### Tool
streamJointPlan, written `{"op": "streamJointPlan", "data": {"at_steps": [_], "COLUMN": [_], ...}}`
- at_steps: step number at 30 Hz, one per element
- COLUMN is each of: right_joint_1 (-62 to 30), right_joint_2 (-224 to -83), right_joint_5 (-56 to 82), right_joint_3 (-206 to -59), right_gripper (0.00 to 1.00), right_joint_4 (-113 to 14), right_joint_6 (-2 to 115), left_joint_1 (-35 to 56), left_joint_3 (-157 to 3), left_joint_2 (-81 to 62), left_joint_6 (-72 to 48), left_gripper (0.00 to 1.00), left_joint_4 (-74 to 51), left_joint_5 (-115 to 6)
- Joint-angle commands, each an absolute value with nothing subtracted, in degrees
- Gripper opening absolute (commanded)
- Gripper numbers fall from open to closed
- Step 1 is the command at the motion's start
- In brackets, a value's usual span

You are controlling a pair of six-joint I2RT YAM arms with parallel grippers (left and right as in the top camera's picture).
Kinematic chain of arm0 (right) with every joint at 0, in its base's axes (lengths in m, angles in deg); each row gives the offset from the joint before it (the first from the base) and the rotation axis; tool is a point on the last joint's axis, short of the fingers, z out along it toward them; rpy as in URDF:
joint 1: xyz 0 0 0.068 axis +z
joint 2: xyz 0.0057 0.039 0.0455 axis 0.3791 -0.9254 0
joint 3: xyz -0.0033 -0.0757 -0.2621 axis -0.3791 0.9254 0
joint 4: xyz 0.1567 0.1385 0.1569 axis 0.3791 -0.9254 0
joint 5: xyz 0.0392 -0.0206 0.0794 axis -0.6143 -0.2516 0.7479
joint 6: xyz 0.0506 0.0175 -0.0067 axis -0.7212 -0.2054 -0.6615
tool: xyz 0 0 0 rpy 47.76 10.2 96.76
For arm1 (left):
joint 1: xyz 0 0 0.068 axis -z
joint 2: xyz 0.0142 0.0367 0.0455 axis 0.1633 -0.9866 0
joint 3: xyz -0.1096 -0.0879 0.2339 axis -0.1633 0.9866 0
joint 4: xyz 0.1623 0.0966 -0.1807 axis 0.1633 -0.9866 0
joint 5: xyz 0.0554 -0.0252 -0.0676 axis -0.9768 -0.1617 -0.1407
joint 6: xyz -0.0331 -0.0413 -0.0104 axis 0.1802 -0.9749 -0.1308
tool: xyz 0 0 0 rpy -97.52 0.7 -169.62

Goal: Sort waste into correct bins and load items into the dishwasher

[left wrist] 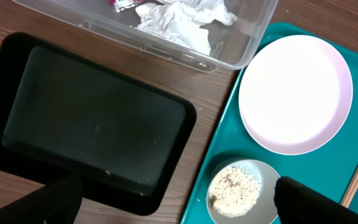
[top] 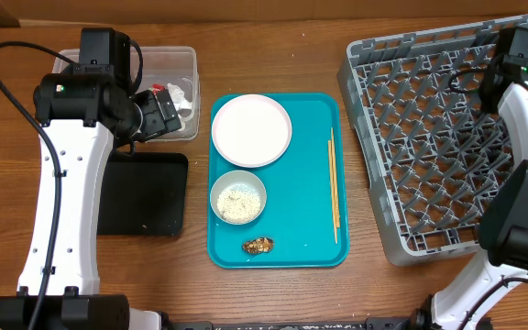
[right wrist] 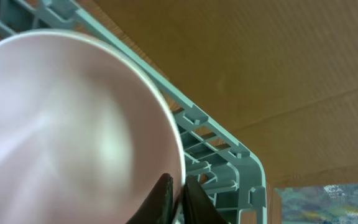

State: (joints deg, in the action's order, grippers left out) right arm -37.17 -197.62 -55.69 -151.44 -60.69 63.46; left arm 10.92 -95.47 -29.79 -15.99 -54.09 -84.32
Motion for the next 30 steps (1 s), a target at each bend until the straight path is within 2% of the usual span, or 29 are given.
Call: {"op": "streamJointPlan", "data": {"at_steps": [1,7,14,19,23,27,30], "right_joint_1": [-34.4,-31.4,-29.3,-28.6,-28.7,-29.7,-31.9], "right_joint_2": [-198.3,-198.3,-198.3,-198.3,-198.2,-196.1,-192.9], "right_joint_5": [-56.0,-56.0,-55.2,-47.8,-43.6,-35.5,-24.7], "right_joint_3": [-151.2,-151.2,-151.2,-151.2,-151.2,-151.9,-153.5], "right_gripper": [0.11,0.15,0.21,0.22,0.21,0.22,0.38], "right_joint_4": [-61.2,-64.2,-73.7,-79.7,-79.2,-78.0,-75.4], "right_joint_6": [62.9,62.0,54.0,47.8,47.7,42.9,42.1], "left_joint_1": [11.7,11.7,11.7,11.7,11.7,11.7,11.7], "left_joint_3": [-96.2,-96.2,-96.2,-96.2,-96.2,-96.2,-96.2], "left_joint_2": [-29.9,-29.9,-29.9,-29.9,-29.9,-29.9,-29.9], "left_joint_6": [-15.5,-15.5,-15.5,-15.4,-15.4,-15.4,-15.4], "left_gripper": [1.00,1.00,1.00,1.00,1.00,1.00,1.00], "left_joint_4": [-54.1,-54.1,-54.1,-54.1,-54.3,-54.3,-54.3], "left_joint_5": [-83.8,-83.8,-83.8,-82.9,-82.6,-82.6,-82.6]}}
